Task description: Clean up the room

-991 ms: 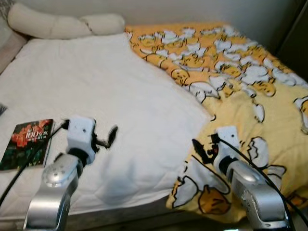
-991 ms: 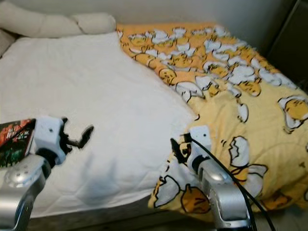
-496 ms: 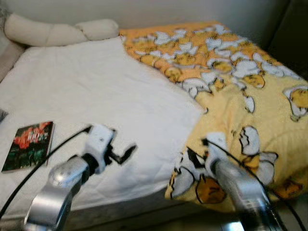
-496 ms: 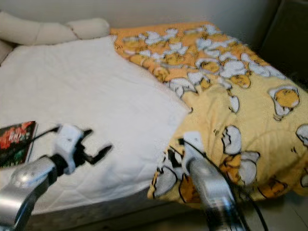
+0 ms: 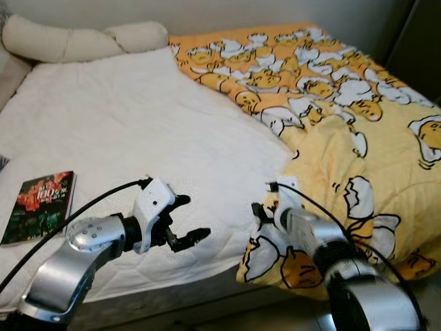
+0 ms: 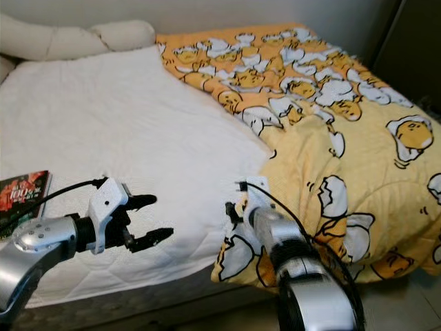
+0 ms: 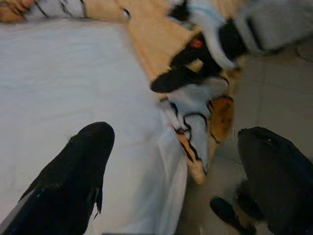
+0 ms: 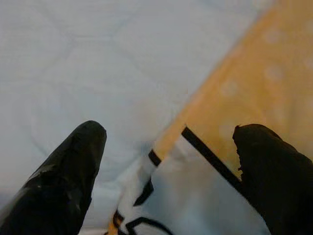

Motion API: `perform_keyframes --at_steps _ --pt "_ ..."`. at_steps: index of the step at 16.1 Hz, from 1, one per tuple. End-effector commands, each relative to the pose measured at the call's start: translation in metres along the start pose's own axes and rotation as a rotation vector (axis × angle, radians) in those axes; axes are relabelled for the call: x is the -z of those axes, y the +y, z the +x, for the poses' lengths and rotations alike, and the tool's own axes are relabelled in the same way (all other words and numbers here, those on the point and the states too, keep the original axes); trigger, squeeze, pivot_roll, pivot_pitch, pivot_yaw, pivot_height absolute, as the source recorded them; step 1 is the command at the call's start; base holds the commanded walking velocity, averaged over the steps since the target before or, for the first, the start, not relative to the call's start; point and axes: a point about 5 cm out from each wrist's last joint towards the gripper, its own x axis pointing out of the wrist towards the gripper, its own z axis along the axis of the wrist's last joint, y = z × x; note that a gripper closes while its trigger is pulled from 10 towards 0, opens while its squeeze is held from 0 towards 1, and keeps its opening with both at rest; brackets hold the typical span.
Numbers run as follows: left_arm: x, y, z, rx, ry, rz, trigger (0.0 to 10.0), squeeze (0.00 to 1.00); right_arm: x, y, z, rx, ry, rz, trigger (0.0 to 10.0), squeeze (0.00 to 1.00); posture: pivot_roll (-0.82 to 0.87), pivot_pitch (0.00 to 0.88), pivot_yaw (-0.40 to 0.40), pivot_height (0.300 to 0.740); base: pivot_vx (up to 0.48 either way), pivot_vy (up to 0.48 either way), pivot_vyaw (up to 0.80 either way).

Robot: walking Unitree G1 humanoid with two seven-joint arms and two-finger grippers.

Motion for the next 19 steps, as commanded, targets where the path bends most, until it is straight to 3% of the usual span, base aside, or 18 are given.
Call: perform_keyframes --at_steps 1,2,3,5,6,7,19 --pt "-0.002 -0.003 -0.004 0.02 0.012 0.005 10.0 0.0 0.004 -0.002 0.001 0.055 0.033 -0.064 10.0 0.0 0.11 0.085 0.067 0.74 0.0 0.0 0.0" --pt "-0.001 -0.004 -0.005 0.02 0.019 0.002 10.0 0.0 0.004 -0.003 0.002 0.086 0.035 -0.09 10.0 0.0 0.11 0.092 0.067 0.74 0.0 0.0 0.0" --pt "0.0 -0.005 -0.006 0.016 0.026 -0.004 10.0 0.0 0.005 0.0 0.003 0.082 0.031 -0.057 10.0 0.0 0.11 0.103 0.069 0.74 0.0 0.0 0.0" --pt "0.002 -0.01 -0.009 0.014 0.036 -0.014 10.0 0.0 0.008 0.005 0.004 0.082 0.041 -0.048 4.9 0.0 0.12 0.126 0.07 0.74 0.0 0.0 0.0" --pt "0.002 -0.011 -0.01 0.016 0.038 -0.016 10.0 0.0 0.009 0.007 0.004 0.079 0.044 -0.045 0.6 0.0 0.13 0.144 0.069 0.74 0.0 0.0 0.0" --pt "0.002 -0.012 -0.011 0.018 0.039 -0.019 10.0 0.0 0.01 0.008 0.005 0.076 0.048 -0.04 0.0 0.0 0.13 0.15 0.068 0.74 0.0 0.0 0.0" --pt "0.003 -0.018 -0.013 0.057 0.055 -0.027 10.0 0.0 0.015 0.011 0.005 0.062 0.055 -0.059 0.0 0.0 0.13 0.137 0.057 0.74 0.0 0.0 0.0"
